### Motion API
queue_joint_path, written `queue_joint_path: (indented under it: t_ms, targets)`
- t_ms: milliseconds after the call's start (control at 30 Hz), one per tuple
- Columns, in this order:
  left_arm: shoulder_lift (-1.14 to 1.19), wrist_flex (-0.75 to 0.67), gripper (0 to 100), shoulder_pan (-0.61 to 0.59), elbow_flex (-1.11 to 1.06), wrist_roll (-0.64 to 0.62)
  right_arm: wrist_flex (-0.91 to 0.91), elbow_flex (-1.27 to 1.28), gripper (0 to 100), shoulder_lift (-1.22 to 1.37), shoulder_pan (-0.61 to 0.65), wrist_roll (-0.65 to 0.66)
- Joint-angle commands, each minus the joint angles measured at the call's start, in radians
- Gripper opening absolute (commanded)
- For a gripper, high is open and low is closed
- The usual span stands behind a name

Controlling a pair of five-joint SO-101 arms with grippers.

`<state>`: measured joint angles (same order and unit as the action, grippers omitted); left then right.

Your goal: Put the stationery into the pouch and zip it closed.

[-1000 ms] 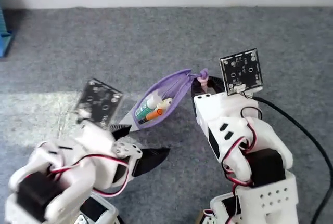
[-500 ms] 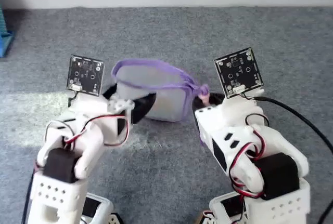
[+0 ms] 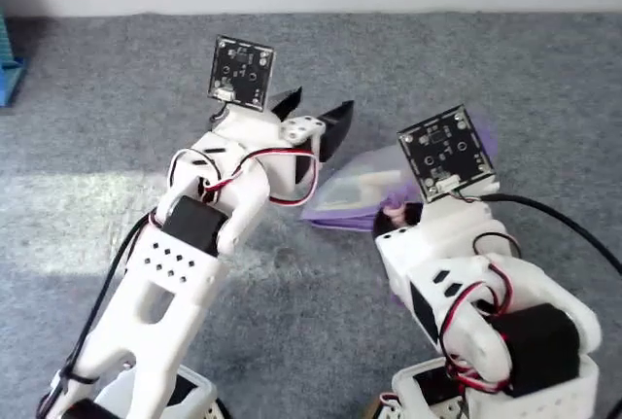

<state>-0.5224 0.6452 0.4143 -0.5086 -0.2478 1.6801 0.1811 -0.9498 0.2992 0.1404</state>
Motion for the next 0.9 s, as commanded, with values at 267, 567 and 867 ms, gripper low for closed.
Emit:
queue_joint_path:
  t_ms: [267, 567, 867]
  targets:
    - [-0.284, 0.497, 23, 0.015, 0.085, 0.086, -0.077, -0.051, 0.7, -0.002, -0.246, 0.161]
    - [-0.370, 0.489, 44, 0.226, -0.117, 0.043, -0.116, -0.052, 0.7, -0.002, -0.240, 0.170]
    - [-0.368, -0.081, 44, 0.239, -0.444, 0.025, -0.114, -0.124, 0.7, -0.015, -0.240, 0.267]
